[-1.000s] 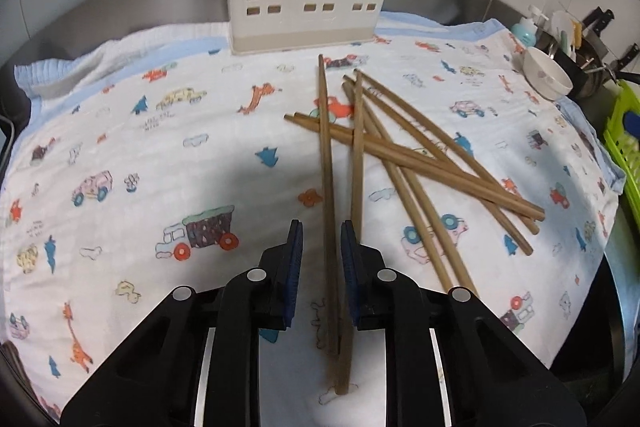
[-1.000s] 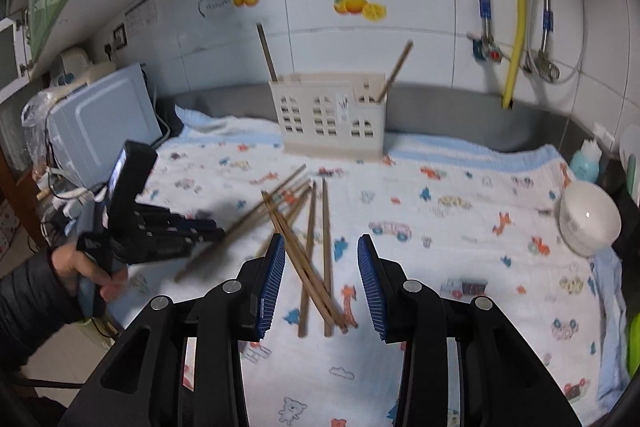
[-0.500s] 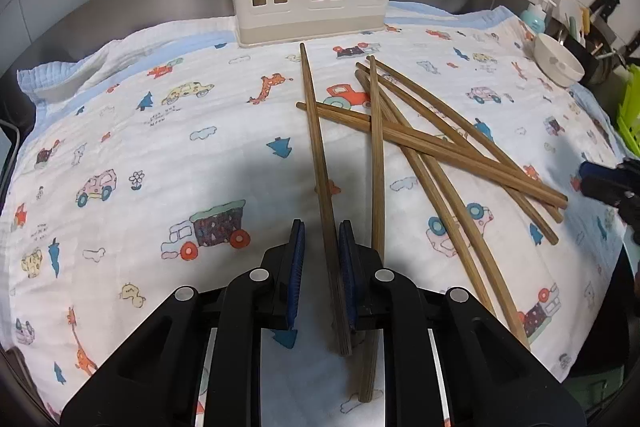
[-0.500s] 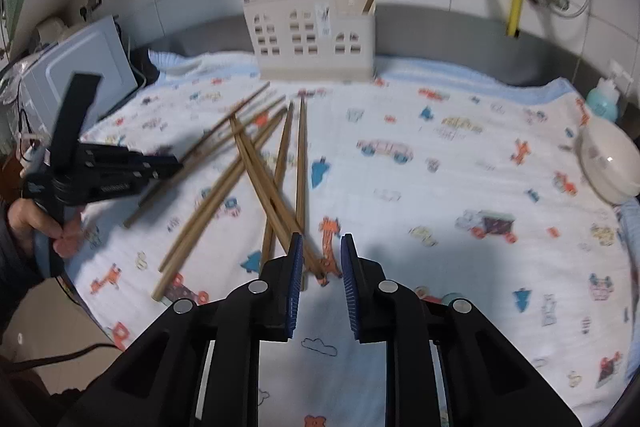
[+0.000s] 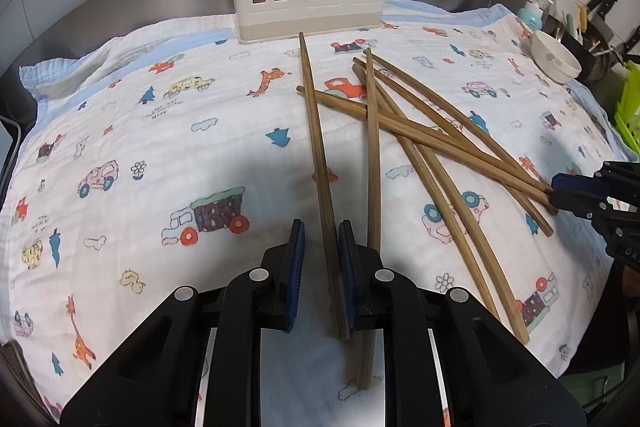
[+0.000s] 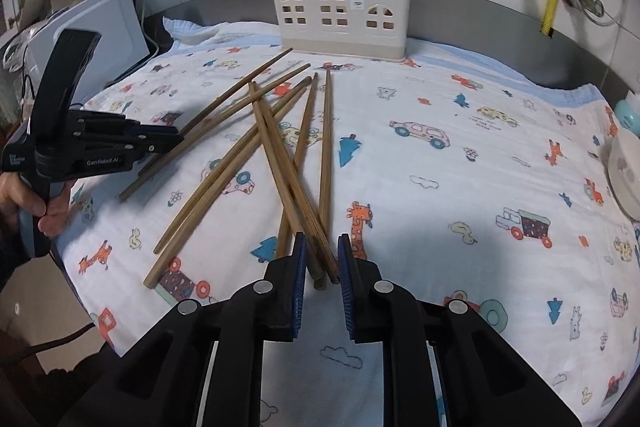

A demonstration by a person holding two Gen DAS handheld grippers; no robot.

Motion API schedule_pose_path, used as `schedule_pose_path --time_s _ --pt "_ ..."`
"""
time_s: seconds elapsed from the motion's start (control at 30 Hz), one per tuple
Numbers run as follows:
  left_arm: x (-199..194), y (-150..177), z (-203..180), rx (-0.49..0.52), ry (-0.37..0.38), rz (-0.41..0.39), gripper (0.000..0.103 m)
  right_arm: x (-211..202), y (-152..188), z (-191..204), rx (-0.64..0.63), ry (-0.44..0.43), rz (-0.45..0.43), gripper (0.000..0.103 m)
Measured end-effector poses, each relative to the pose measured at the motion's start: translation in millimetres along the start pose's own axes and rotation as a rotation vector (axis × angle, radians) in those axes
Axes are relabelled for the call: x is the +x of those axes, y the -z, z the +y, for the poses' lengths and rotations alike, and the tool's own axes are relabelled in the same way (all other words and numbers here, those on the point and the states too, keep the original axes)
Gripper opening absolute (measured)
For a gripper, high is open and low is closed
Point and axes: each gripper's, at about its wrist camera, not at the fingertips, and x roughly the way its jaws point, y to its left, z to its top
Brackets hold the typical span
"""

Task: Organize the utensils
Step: 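Close the right tool on a chopstick while the left tool grasps another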

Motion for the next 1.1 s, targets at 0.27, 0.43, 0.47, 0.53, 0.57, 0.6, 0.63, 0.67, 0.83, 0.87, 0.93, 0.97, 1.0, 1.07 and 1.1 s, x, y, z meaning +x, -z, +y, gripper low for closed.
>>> schedule_pose_path --time_s 0.27,0.43,0.47,0.53,0.57,0.6,0.63,0.67,0.83,0.87,0.93,0.97,1.0,1.07,1.1 --pt "2.9 -4.2 -1.7 0.004 -0.015 -0.002 0.017 3.0 -7.0 0.1 -0.026 0.018 -0.007 0.015" --pt "2.3 -4.8 1.9 -0.01 0.006 0.001 0.017 4.3 -10.1 -6.2 -0.017 0.012 0.0 0.015" --pt "2.5 -5.0 2.1 -0.011 0.007 0.001 0.017 5.1 -9.6 -7.5 -0.01 0.011 -0.001 0.015" --pt "2.4 -4.9 2.1 -0.008 0.006 0.001 0.017 4.4 -10.0 -13.2 0.022 -0.004 -0.012 0.015" --pt "2.1 -4.9 2.2 -0.005 0.006 0.002 0.017 1.5 -10.5 -19.8 0.064 -0.04 -0.027 0.015" --pt "2.0 -4.6 2.2 -0.003 0.006 0.003 0.017 0.2 -11.0 -22.2 0.08 -0.048 -0.031 0.015" --pt "2.0 -4.5 2.0 0.0 0.005 0.004 0.017 -0.7 -11.7 -24.0 0.084 -0.038 -0.032 0.015" --pt "2.1 -4.5 1.7 0.003 0.005 0.005 0.017 -0.1 -12.5 -24.5 0.072 -0.015 -0.028 0.015" --pt "2.6 -4.0 -0.2 0.008 -0.004 0.003 0.017 3.7 -9.5 -22.4 0.05 -0.023 -0.011 0.015" --pt "2.6 -3.8 -0.1 0.007 -0.003 0.003 0.017 3.2 -8.6 -21.5 0.049 -0.028 -0.012 0.015" --pt "2.7 -4.0 -0.4 0.01 -0.005 0.005 0.017 3.3 -6.0 -18.2 0.04 -0.037 -0.008 0.015" --pt "2.7 -4.1 -0.4 0.01 -0.005 0.006 0.017 3.2 -4.7 -16.2 0.035 -0.041 -0.005 0.015" --pt "2.7 -4.3 -0.5 0.008 -0.005 0.008 0.017 2.9 -3.5 -13.7 0.026 -0.041 -0.002 0.015" --pt "2.6 -4.3 -0.7 0.009 -0.007 0.008 0.017 2.3 -1.2 -8.0 0.008 -0.039 0.003 0.015" --pt "2.5 -4.1 -1.2 0.009 -0.008 0.008 0.017 2.8 -0.4 -6.2 0.002 -0.038 0.006 0.015"
